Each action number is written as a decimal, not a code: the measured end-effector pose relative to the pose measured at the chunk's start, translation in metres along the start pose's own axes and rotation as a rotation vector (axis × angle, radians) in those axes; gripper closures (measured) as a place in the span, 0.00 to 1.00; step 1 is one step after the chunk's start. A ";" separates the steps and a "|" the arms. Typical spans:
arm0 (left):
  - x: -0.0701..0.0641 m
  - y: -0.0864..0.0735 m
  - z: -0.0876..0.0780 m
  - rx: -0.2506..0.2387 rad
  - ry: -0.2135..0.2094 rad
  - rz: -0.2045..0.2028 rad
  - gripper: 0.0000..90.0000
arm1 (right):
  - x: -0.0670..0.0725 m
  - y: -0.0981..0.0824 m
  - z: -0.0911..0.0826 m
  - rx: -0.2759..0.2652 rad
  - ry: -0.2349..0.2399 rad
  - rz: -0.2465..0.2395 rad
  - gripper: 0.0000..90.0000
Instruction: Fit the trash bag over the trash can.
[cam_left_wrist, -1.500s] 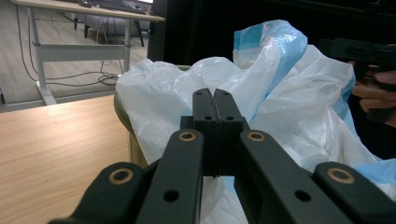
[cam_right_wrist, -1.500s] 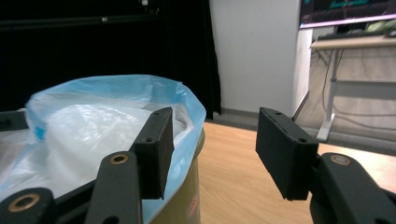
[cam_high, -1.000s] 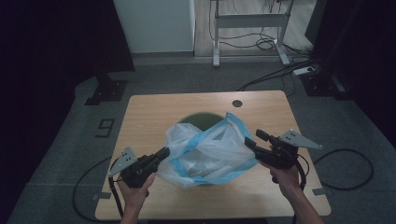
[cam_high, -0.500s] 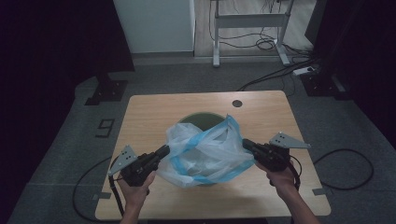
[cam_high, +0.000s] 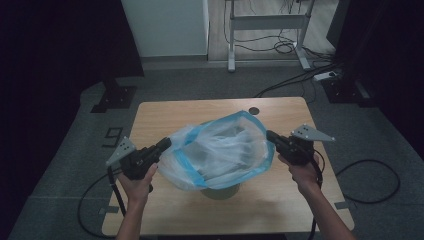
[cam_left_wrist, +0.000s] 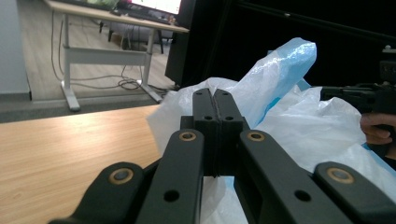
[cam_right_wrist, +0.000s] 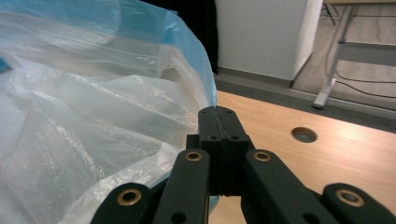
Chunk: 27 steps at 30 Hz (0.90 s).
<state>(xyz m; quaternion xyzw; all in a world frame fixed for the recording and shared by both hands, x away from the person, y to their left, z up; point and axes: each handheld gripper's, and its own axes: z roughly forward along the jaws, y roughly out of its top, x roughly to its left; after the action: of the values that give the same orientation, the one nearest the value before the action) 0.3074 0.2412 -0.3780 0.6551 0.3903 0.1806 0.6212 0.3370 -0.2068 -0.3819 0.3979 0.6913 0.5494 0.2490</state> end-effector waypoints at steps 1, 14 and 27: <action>0.004 0.001 0.002 0.006 0.006 -0.007 1.00 | -0.002 0.002 0.004 0.004 -0.009 0.001 0.99; 0.031 -0.007 0.027 0.077 0.047 -0.072 1.00 | -0.020 -0.008 0.049 0.071 -0.051 0.047 0.99; 0.039 -0.025 0.041 0.154 0.092 -0.097 1.00 | -0.029 -0.034 0.069 0.120 -0.034 0.073 0.99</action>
<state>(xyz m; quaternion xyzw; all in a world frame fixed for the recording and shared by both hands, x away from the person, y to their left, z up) 0.3544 0.2402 -0.4177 0.6723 0.4624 0.1496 0.5583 0.3980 -0.1944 -0.4362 0.4461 0.7037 0.5090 0.2162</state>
